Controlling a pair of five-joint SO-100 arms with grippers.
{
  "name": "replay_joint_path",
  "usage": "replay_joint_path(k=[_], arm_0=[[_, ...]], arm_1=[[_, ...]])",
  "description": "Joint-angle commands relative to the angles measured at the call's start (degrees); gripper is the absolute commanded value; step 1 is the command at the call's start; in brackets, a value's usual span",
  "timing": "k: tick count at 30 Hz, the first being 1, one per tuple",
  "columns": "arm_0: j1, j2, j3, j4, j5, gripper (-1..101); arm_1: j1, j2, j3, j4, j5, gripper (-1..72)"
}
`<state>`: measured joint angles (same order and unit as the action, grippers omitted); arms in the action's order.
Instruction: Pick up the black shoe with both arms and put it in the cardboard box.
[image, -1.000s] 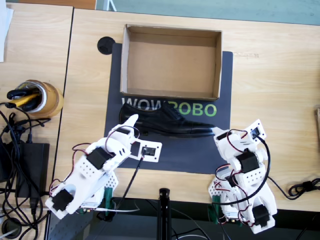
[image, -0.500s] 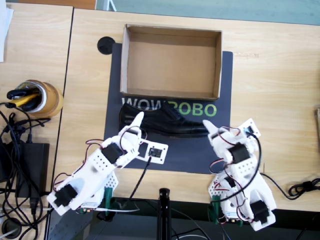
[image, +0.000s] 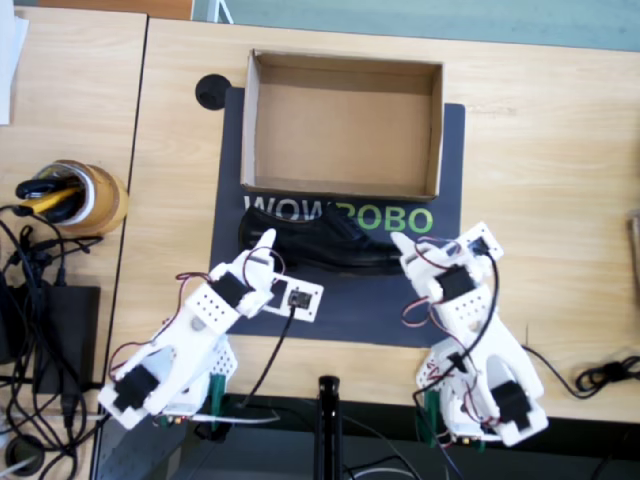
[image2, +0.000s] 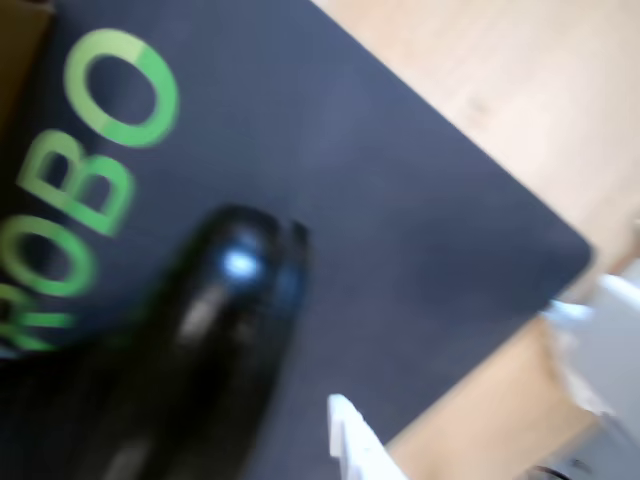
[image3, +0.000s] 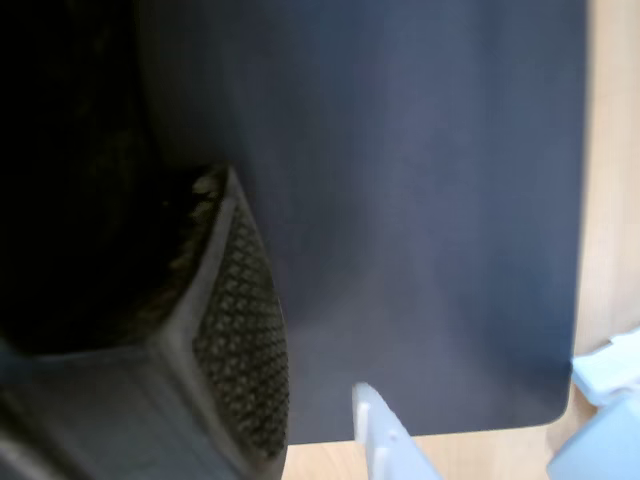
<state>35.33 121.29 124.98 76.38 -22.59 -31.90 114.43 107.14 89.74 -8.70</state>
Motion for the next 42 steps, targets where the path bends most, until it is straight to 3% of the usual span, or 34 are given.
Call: replay_joint_path(k=[1, 9, 17, 21, 26, 27, 36, 42], arm_0=[[-3.60, -0.97, 1.58, -3.60, 1.41, 63], [-6.50, -8.44, 1.76, -10.90, 3.69, 63], [-6.59, -16.61, 1.76, -18.11, 4.04, 63], [-6.94, -17.93, 1.76, -20.57, 4.57, 54], [-7.12, -15.38, 1.76, -21.01, 5.54, 38], [-7.21, -14.68, 1.76, -21.01, 5.54, 37], [-7.21, -0.44, 1.49, -19.07, 10.55, 10], [-7.38, 10.37, 1.05, -18.63, 15.29, 1]], arm_1=[[0.88, -0.26, 1.23, -1.76, -0.97, 50.8], [3.25, -2.29, 6.77, -7.73, -2.20, 49.4], [3.96, -6.24, 8.88, -12.57, -2.46, 41.8], [3.87, -8.35, 8.96, -14.94, -2.37, 30.2], [3.52, -8.53, 8.53, -15.56, -2.20, 3.0], [3.69, -8.26, 8.26, -15.56, -2.11, 0.4], [3.87, -3.69, 2.55, -11.60, -2.11, 0.0], [3.96, 1.05, -2.99, -9.05, -1.76, 0.0]])
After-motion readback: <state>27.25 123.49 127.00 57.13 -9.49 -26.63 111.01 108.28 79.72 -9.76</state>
